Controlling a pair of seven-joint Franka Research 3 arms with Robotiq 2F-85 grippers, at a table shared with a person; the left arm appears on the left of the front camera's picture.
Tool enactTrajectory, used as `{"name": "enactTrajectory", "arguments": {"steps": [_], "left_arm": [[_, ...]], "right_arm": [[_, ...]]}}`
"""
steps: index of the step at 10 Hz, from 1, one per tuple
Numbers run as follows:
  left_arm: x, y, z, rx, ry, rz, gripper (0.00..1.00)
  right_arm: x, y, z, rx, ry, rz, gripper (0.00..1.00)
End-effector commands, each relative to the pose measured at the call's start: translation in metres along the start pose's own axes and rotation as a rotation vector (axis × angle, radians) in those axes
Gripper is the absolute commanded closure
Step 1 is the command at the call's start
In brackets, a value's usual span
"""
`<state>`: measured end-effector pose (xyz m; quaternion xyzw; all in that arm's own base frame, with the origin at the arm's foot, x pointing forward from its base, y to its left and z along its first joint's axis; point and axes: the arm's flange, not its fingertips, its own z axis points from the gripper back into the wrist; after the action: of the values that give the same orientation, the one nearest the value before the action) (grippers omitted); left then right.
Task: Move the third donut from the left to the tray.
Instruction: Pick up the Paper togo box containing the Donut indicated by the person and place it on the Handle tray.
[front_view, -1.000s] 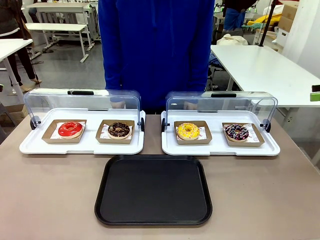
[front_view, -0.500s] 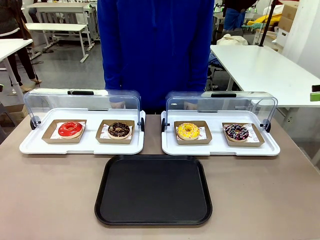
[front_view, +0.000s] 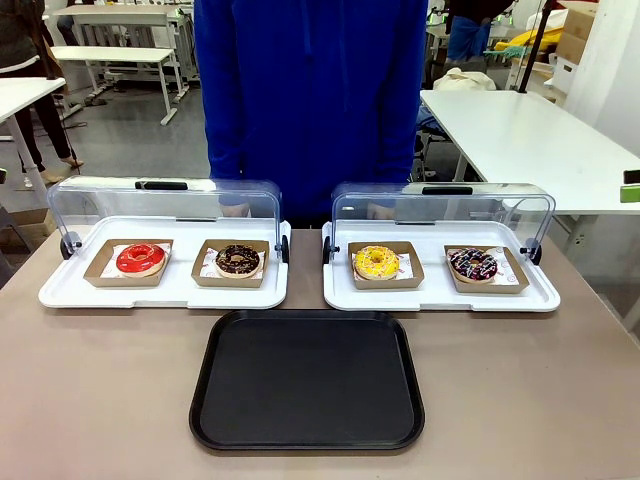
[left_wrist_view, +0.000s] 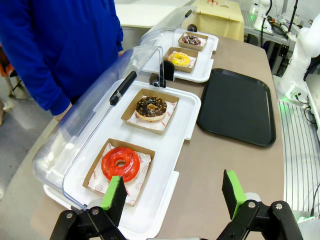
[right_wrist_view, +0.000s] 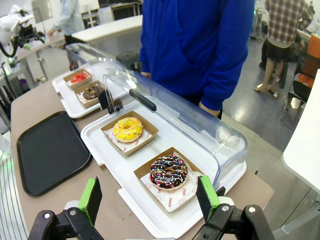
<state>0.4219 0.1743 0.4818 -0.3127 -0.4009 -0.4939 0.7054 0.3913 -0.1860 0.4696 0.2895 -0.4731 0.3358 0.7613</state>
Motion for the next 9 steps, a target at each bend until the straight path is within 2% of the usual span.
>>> {"name": "enactTrajectory", "arguments": {"steps": [1, 9], "left_arm": [[0.0001, -0.0002, 0.0004, -0.006, -0.014, -0.007, 0.0], [0.0001, -0.0002, 0.0004, -0.006, -0.014, -0.007, 0.0]], "right_arm": [[0.0017, -0.0036, -0.0034, -0.004, -0.033, 0.025, 0.0], [0.0017, -0.0036, -0.0034, -0.004, -0.033, 0.025, 0.0]]}}
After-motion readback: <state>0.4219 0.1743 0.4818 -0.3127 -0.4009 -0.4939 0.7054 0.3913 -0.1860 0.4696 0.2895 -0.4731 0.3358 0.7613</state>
